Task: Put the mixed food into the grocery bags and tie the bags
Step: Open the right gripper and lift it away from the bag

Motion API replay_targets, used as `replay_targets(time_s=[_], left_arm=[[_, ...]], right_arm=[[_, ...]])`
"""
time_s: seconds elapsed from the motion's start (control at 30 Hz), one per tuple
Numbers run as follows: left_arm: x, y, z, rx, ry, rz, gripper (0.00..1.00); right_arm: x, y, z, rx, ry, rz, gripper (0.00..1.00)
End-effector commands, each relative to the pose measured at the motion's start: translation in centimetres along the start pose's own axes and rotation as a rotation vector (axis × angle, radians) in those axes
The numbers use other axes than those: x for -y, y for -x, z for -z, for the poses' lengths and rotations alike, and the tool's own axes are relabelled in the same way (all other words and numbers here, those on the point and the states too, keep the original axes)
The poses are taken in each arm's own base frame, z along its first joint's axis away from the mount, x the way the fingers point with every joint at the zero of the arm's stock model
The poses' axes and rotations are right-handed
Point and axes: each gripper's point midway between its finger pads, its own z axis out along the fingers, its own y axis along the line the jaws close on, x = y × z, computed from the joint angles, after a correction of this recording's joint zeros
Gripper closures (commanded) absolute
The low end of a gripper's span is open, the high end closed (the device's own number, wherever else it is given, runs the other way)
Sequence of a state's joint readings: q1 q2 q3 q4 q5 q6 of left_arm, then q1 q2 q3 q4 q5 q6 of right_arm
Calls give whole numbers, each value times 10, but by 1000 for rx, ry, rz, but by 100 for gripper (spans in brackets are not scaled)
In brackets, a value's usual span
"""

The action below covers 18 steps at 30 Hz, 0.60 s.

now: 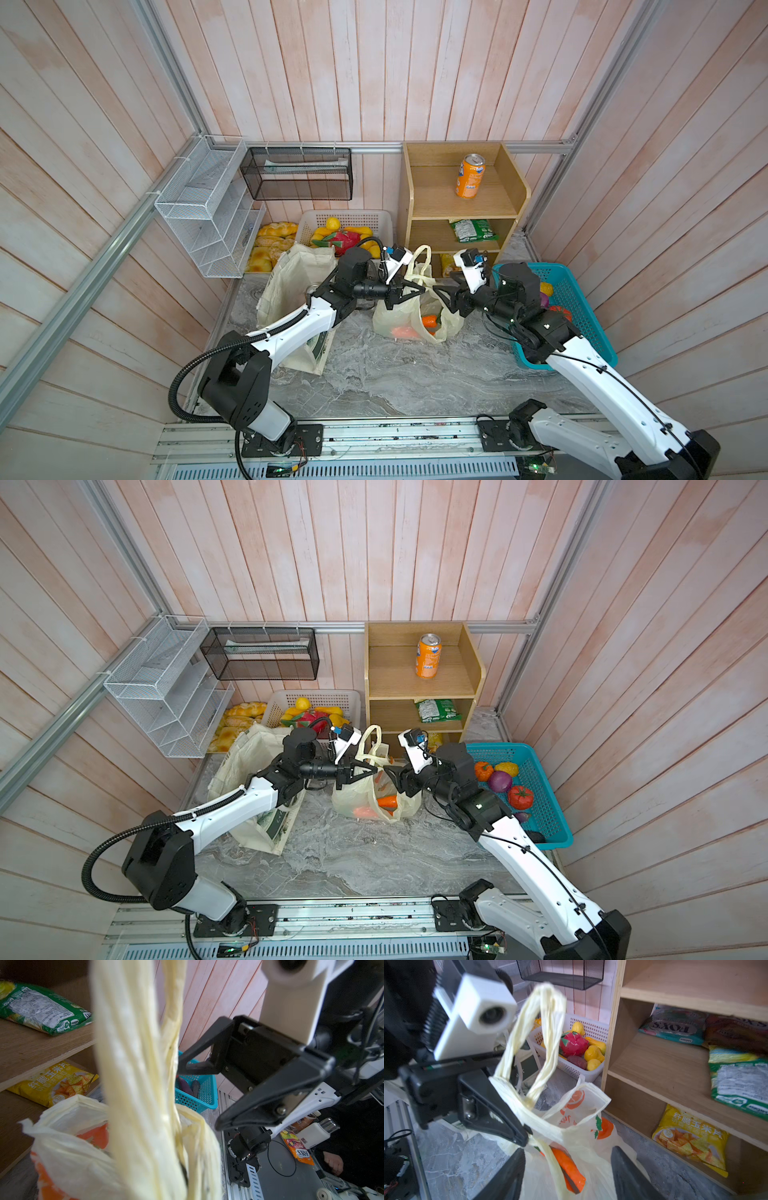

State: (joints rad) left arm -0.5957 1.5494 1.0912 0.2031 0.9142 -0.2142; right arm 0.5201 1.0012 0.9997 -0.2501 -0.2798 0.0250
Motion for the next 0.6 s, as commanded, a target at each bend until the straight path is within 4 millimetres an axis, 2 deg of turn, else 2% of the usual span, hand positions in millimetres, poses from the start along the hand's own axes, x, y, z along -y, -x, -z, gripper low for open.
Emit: replay_targets(time_s=[0.0, 0.17, 0.43, 0.5, 0.57], left_arm=[[2, -1, 0, 5, -31, -8, 100], [5, -1, 0, 5, -42, -6, 100], [7, -1, 0, 5, -63, 0, 100], [7, 0, -1, 8, -65, -2, 100], [6, 0, -2, 7, -70, 2, 100]], right_arm=[[-10, 31, 0, 32, 77, -26, 30], [-4, 58, -21, 32, 104, -28, 26], [-9, 79, -50, 46, 208, -52, 26], [-12, 79, -56, 38, 242, -67, 29], [-15, 79, -60, 34, 270, -80, 40]])
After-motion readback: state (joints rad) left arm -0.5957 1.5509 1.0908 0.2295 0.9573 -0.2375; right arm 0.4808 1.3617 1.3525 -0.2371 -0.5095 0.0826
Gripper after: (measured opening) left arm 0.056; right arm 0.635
